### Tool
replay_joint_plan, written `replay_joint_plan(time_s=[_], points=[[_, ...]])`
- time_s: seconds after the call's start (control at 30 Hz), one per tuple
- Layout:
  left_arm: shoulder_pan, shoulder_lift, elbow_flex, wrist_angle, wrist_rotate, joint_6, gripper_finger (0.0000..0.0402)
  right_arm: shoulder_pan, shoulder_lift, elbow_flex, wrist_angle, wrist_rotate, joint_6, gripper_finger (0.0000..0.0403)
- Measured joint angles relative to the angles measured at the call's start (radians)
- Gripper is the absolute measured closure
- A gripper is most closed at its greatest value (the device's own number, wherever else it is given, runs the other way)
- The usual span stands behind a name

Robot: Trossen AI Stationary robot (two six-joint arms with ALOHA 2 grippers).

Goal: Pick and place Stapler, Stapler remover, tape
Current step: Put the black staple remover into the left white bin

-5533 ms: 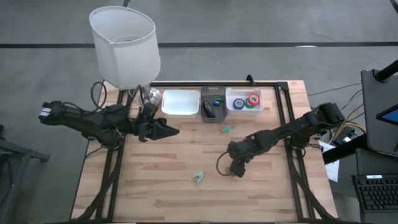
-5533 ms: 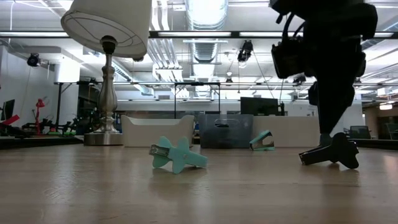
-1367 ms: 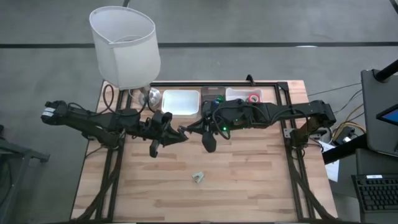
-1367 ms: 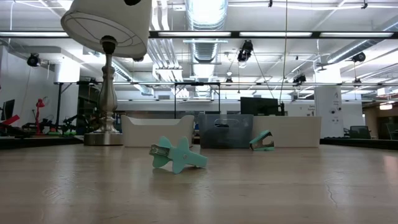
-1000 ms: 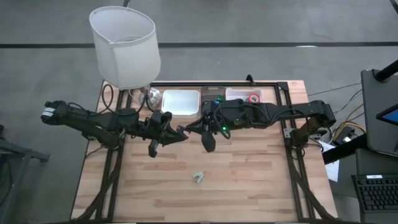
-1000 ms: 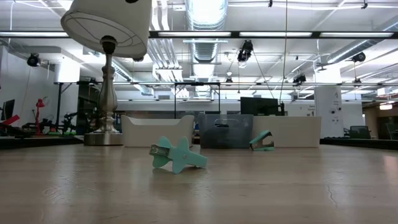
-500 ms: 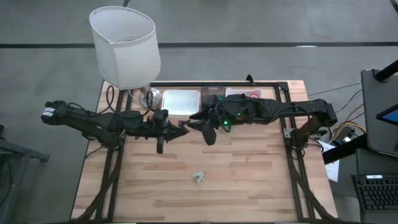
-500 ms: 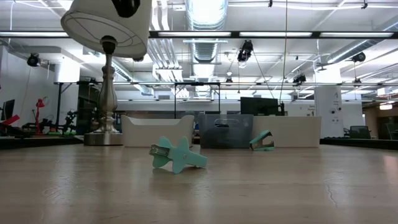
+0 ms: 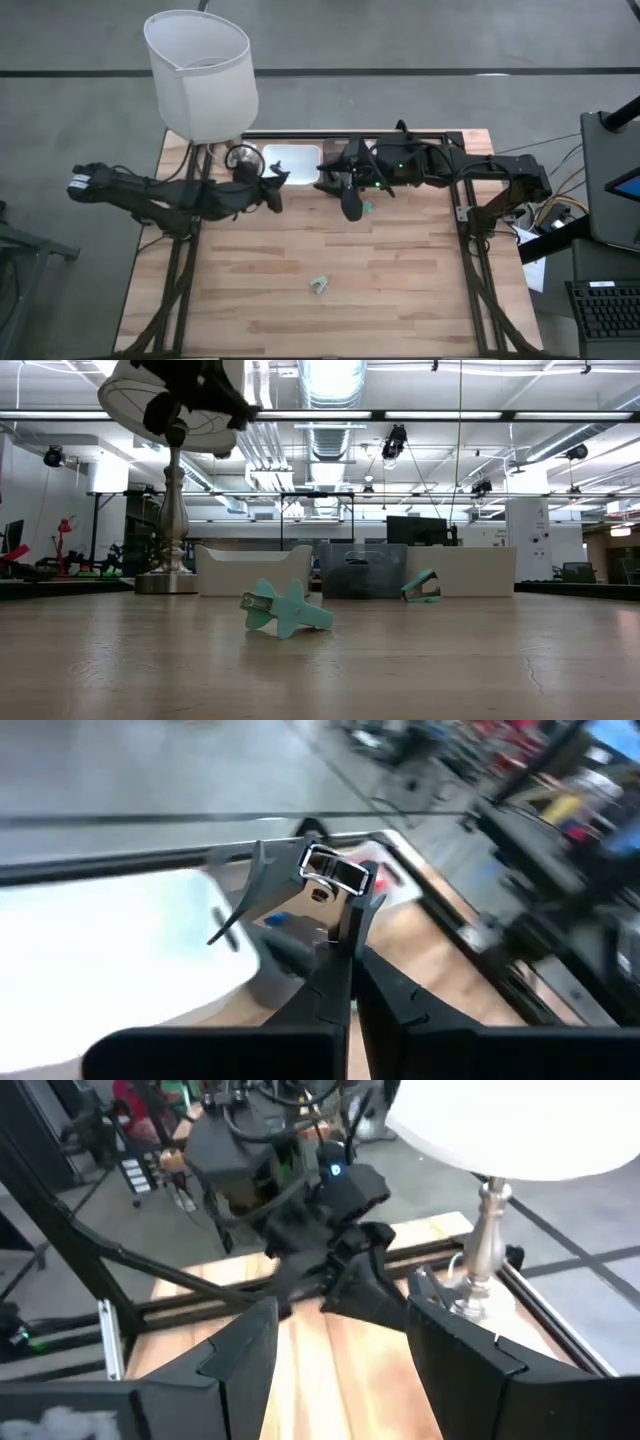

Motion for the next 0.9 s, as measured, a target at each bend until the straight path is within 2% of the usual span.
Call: replay_joint_plan(time_s=[0.17,0.43,0.73,0.9], points=[[0.067,0.076,0.0,-0.032,-0.007,-0.165,0.0391,-0.011,0.0,0.0,-0.005,-0.002,-0.022,0.019],[0.167,0.24,-0.001,-0.025,-0.003,-0.299,0.0383,-0.009,-0.001,-0.001,-0.078,-0.006,-0.047,0.0202],[0.315,0.392,-0.001,-0.024,0.149,-0.42,0.0385,-0.009,-0.005,-0.002,-0.144,-0.006,-0.07,0.0218],[0.376,0.439,-0.001,-0.01,0.211,-0.424,0.0378,-0.009,-0.01,-0.002,-0.168,-0.007,-0.096,0.0227]])
